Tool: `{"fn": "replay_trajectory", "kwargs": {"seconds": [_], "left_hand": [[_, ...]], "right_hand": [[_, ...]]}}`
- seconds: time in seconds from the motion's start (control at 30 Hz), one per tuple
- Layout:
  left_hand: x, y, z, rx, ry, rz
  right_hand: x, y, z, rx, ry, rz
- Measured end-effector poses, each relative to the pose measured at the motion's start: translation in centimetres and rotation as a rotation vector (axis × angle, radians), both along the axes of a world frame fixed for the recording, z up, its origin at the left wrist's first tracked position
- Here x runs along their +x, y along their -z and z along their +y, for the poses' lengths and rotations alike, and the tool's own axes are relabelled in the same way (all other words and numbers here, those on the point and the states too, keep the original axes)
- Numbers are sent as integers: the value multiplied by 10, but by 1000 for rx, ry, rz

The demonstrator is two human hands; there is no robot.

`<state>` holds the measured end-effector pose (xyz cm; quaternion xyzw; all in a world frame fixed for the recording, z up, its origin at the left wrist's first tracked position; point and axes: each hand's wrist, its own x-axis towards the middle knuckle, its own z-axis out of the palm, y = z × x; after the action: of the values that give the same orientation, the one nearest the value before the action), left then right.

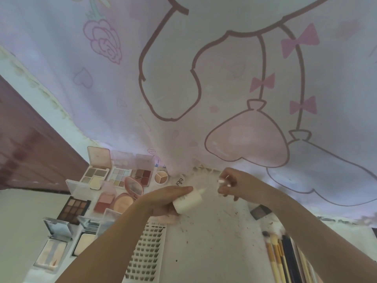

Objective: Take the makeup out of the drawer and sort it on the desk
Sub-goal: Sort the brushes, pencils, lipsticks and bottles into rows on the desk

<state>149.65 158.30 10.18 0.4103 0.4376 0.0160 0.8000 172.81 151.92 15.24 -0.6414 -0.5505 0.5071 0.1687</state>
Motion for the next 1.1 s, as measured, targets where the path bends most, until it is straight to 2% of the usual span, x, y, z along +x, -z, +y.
{"fn": "replay_trajectory", "kwargs": {"seconds": [0.1, 0.23, 0.3, 0.43, 0.7, 0.8, 0.9, 1.0, 1.07, 1.1], "left_hand": [[2, 16, 5, 170, -128, -24], [33, 26, 7, 662, -247, 267], [49, 30, 4, 841, -273, 339], [66, 46, 8, 994, -342, 372], [66, 75, 13, 1010, -263, 520], [62, 71, 8, 1016, -271, 505], [54, 62, -9, 1117, -342, 497], [59, 52, -44, 1350, -434, 394], [80, 49, -66, 1431, -327, 249], [95, 48, -74, 1398, -217, 198]], "right_hand": [[7, 23, 4, -59, 242, 165], [-6, 69, 9, -55, 415, 32], [-14, 90, 15, -58, 535, -7], [-25, 115, 28, -113, 725, 44], [-25, 133, 34, -81, 558, -237], [-25, 121, 29, -94, 507, -222], [-12, 87, 20, 28, 381, -323], [12, 33, -2, 145, 210, -528], [27, 4, -21, 157, 132, -718], [33, -6, -31, 150, 107, -810]]}}
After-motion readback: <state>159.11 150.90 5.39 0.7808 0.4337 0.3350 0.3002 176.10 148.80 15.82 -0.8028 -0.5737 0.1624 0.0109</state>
